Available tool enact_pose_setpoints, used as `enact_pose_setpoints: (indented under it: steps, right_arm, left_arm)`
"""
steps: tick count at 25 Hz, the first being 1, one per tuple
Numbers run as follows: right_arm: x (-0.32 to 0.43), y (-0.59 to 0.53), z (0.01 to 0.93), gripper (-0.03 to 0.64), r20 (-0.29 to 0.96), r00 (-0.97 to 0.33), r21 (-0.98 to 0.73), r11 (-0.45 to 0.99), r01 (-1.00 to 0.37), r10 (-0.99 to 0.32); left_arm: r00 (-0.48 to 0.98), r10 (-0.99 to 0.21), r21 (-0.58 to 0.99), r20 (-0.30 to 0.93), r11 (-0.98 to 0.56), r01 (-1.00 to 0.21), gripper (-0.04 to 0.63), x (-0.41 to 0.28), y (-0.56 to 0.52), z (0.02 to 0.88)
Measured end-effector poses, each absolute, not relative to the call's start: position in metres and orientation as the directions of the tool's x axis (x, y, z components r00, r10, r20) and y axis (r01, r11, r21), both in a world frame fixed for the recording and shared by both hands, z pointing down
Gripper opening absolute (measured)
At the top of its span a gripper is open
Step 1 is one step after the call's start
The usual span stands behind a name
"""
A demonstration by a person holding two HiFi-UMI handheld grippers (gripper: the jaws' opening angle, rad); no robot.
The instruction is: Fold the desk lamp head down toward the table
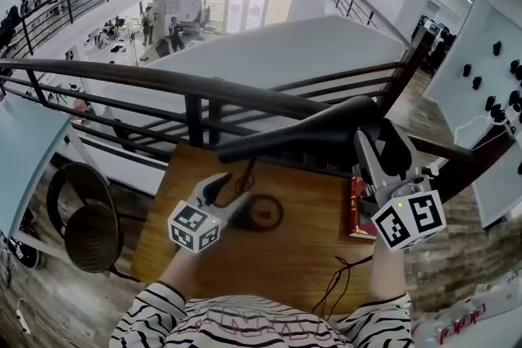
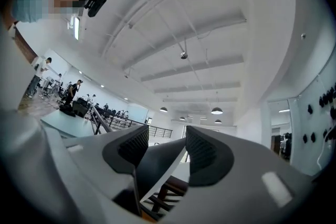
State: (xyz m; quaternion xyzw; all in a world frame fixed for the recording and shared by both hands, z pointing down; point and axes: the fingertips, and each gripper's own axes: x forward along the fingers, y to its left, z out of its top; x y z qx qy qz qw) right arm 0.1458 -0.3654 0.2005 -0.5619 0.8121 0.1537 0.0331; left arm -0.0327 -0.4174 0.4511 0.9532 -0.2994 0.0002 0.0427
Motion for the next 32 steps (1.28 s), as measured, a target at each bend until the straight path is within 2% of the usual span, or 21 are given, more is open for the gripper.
enact_pose_setpoints:
  steps: [11, 16, 26, 32]
  right_arm:
    - [0.158, -0.401, 0.201, 0.208, -0.191, -0.302, 0.293, 0.239, -0.926, -0.934]
    - [0.163, -0.401, 0.205, 0.184, -0.21, -0.294, 0.311, 0.221, -0.924, -0.932]
    - [0.175, -0.402, 0.226, 0.184, -0.201, -0.247, 0.22, 0.202, -0.954, -0.948]
    - [0.183, -0.403, 0.249, 0.184, -0.173, -0.203, 0.146, 0.178, -0.973, -0.964]
  left_arm:
    - [0.818, -0.575, 0.091, 0.036, -0.813, -0.575, 0.221, -0.019, -0.445, 0.468]
    - [0.838, -0.545, 0.095, 0.022, -0.833, -0.545, 0.222, -0.005, -0.44, 0.468]
    - [0.862, -0.506, 0.089, 0.014, -0.858, -0.505, 0.245, 0.002, -0.43, 0.467]
    - [0.877, -0.481, 0.087, 0.008, -0.873, -0.48, 0.286, 0.002, -0.425, 0.47]
